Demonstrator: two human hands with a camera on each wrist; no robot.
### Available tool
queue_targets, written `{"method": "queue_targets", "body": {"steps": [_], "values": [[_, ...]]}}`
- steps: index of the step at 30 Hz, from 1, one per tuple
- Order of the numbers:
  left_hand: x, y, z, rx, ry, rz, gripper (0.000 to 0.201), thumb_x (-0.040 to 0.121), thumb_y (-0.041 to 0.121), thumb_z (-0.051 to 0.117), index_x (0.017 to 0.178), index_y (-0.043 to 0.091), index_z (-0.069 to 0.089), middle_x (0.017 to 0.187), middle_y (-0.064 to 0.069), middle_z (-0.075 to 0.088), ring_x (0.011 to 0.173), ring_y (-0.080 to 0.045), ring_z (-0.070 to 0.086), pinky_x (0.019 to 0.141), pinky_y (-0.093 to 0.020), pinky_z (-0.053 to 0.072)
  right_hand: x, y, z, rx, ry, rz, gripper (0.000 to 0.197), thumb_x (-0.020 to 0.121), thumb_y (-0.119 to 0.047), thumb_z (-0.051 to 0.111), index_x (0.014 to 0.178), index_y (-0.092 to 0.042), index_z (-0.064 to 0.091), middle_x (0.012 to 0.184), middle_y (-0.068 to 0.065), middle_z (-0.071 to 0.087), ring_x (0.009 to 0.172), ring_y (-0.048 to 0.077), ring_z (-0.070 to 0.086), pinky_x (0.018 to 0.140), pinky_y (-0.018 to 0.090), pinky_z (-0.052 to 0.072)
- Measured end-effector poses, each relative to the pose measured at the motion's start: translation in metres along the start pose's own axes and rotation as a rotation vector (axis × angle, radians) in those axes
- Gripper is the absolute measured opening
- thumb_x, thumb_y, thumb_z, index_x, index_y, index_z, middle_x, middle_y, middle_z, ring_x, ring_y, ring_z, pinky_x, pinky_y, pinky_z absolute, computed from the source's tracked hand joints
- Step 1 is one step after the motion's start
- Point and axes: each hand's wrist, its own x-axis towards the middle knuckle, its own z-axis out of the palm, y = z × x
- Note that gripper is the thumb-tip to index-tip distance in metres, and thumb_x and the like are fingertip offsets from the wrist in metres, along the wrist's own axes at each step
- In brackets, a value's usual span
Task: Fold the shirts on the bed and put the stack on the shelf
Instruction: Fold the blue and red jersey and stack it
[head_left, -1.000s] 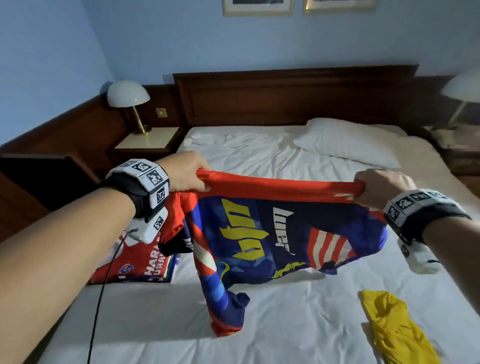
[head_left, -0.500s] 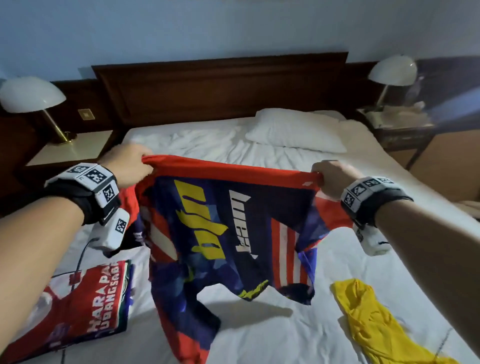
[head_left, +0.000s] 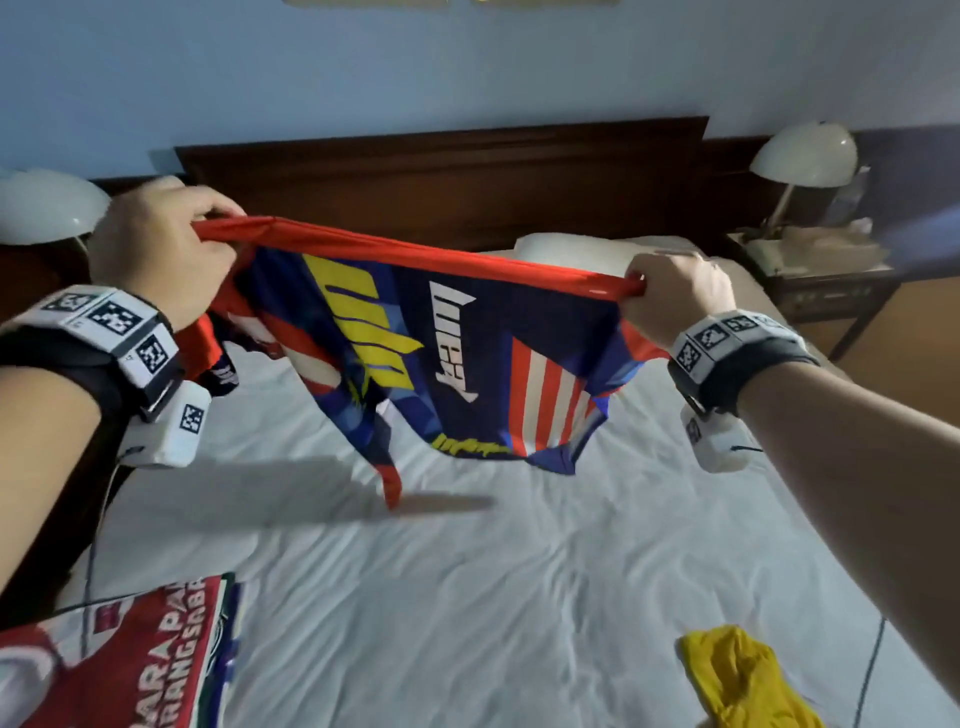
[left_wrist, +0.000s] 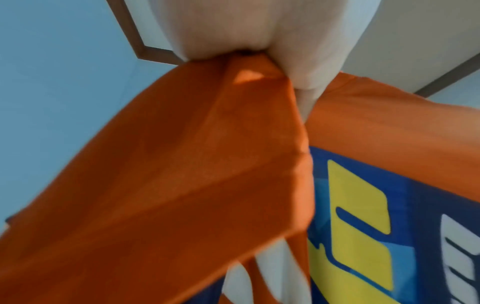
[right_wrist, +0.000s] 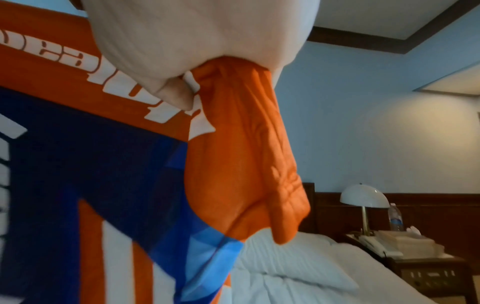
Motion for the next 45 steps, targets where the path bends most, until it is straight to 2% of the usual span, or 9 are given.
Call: {"method": "queue_targets", "body": {"steps": [4, 8, 14, 18, 22, 28, 36, 42, 45], "values": [[-0.071, -0.017, -0.016, 0.007, -0.188, 0.140, 0.021, 0.076, 0.019, 0.072, 0.097, 0.024, 0.075, 0.081, 0.001, 0.056, 0.079, -0.032, 0.061, 0.067, -0.040, 0.049, -0.055, 0.012, 0.022, 0.008, -0.051, -0.024, 0.009, 0.075, -0.022, 0.062, 0.079, -0.016, 0.067, 0.076, 0.000, 0.059, 0.078, 0.034, 0.060, 0.063, 0.032, 0.036], [-0.197, -0.044, -0.010, 0.070, -0.445, 0.201, 0.036, 0.070, 0.041, 0.053, 0.098, 0.031, 0.073, 0.091, 0.005, 0.061, 0.078, -0.032, 0.068, 0.059, -0.043, 0.055, -0.154, 0.037, 0.072, 0.059, -0.086, -0.158, 0.027, 0.068, -0.037, 0.050, 0.070, -0.016, 0.066, 0.068, 0.003, 0.058, 0.065, 0.035, 0.061, 0.053, 0.035, 0.047], [-0.427, -0.072, 0.021, 0.172, -0.698, 0.306, 0.041, 0.071, 0.030, 0.044, 0.097, 0.020, 0.074, 0.080, -0.002, 0.052, 0.059, -0.029, 0.063, 0.042, -0.037, 0.049, -0.328, 0.076, 0.158, -0.038, -0.298, -0.322, 0.024, 0.070, -0.029, 0.045, 0.068, -0.014, 0.063, 0.071, 0.006, 0.058, 0.066, 0.035, 0.064, 0.048, 0.036, 0.047], [-0.567, -0.092, 0.051, 0.185, -0.916, 0.286, 0.047, 0.071, 0.021, 0.042, 0.106, 0.017, 0.072, 0.089, -0.002, 0.047, 0.059, -0.031, 0.058, 0.050, -0.044, 0.054, -0.434, 0.104, 0.215, -0.054, -0.482, -0.431, 0.022, 0.068, -0.025, 0.049, 0.075, -0.013, 0.067, 0.077, 0.007, 0.058, 0.067, 0.034, 0.059, 0.050, 0.037, 0.047], [-0.658, -0.073, 0.074, 0.312, -1.098, 0.165, 0.066, 0.057, 0.022, 0.081, 0.122, 0.013, 0.068, 0.107, -0.010, 0.060, 0.082, -0.037, 0.063, 0.065, -0.049, 0.050, -0.526, 0.132, 0.247, -0.188, -0.723, -0.368, 0.038, 0.068, -0.025, 0.068, 0.106, -0.019, 0.070, 0.102, 0.007, 0.060, 0.089, 0.035, 0.057, 0.068, 0.042, 0.045], [-0.689, -0.015, 0.126, 0.255, -1.070, 0.156, 0.065, 0.068, 0.030, 0.040, 0.126, 0.012, 0.062, 0.120, -0.016, 0.060, 0.099, -0.041, 0.061, 0.077, -0.054, 0.047, -0.577, 0.164, 0.254, -0.181, -0.611, -0.104, 0.042, 0.074, -0.030, 0.057, 0.113, -0.015, 0.063, 0.125, 0.016, 0.055, 0.105, 0.040, 0.048, 0.086, 0.054, 0.042], [-0.672, 0.019, 0.169, 0.270, -1.150, 0.144, 0.031, 0.067, 0.018, 0.072, 0.097, 0.011, 0.066, 0.086, -0.015, 0.056, 0.075, -0.038, 0.061, 0.055, -0.047, 0.050, -0.563, 0.192, 0.255, 0.031, -0.568, 0.013, 0.027, 0.073, -0.013, 0.044, 0.093, -0.005, 0.061, 0.094, 0.018, 0.054, 0.082, 0.042, 0.054, 0.063, 0.049, 0.051], [-0.683, 0.015, 0.163, 0.240, -1.197, 0.171, 0.030, 0.063, 0.001, 0.078, 0.080, 0.010, 0.056, 0.073, -0.014, 0.053, 0.060, -0.038, 0.061, 0.045, -0.046, 0.052, -0.576, 0.208, 0.236, 0.060, -0.685, 0.114, 0.026, 0.072, -0.007, 0.051, 0.089, -0.003, 0.070, 0.088, 0.022, 0.055, 0.076, 0.044, 0.059, 0.063, 0.045, 0.052], [-0.687, 0.021, 0.155, 0.249, -1.229, 0.161, 0.020, 0.071, 0.010, 0.065, 0.088, 0.012, 0.054, 0.081, -0.014, 0.052, 0.067, -0.038, 0.062, 0.048, -0.049, 0.053, -0.574, 0.209, 0.235, 0.201, -0.723, 0.403, 0.031, 0.084, -0.009, 0.050, 0.106, -0.007, 0.072, 0.100, 0.022, 0.064, 0.093, 0.043, 0.062, 0.079, 0.041, 0.049]]}}
